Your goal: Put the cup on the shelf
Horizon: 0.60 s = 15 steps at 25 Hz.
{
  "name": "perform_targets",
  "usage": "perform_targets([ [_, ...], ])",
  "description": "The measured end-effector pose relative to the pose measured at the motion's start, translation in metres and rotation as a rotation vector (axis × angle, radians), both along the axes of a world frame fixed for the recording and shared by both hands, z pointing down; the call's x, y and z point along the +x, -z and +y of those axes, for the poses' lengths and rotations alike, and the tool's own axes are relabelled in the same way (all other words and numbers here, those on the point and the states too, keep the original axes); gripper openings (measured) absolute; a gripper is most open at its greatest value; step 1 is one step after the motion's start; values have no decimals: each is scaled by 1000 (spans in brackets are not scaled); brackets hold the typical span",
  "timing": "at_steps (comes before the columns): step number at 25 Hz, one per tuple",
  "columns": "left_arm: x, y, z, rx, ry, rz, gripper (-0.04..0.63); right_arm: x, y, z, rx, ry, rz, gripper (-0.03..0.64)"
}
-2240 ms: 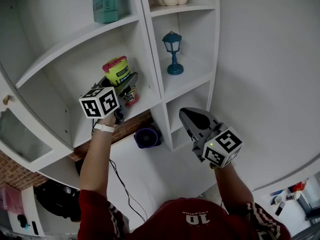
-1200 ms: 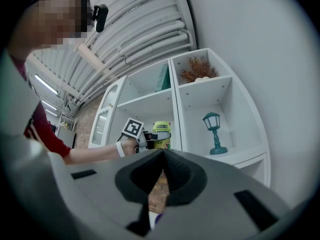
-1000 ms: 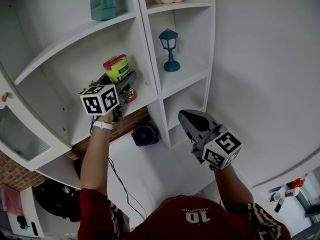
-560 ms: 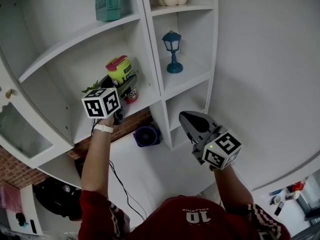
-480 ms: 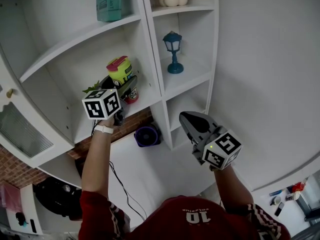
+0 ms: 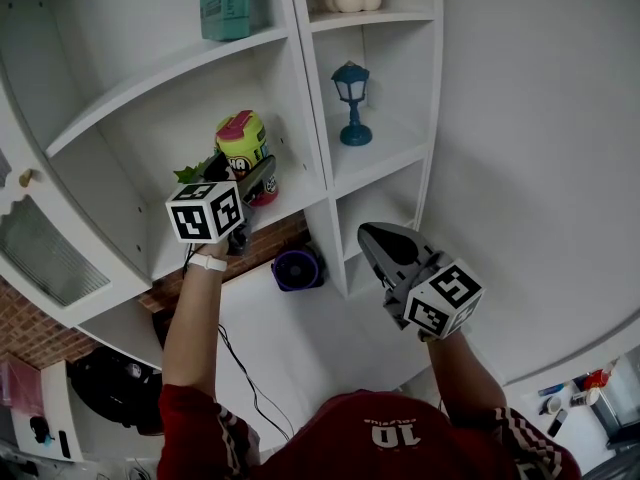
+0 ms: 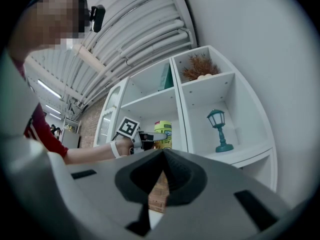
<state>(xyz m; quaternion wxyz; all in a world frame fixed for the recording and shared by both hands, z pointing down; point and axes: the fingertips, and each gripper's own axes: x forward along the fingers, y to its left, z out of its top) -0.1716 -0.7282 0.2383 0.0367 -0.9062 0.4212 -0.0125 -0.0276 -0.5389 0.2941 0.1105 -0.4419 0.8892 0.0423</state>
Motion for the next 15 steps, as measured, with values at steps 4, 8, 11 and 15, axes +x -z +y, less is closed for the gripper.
perform_targets([
  [4,-2,-1,8,5,0,-15,408,-1,1,0,3,7,-6,5],
  [8,-6,-1,10,-14,8,9,407,-3,1,-1,2,15,-7,5],
  [11,-12,-2,11,-36,13,40,396,-4,0,0,0,21,-6,5],
  [15,-16,-3,18,-45,13,61,387,-3,-2,3,-7,25,-2,5],
])
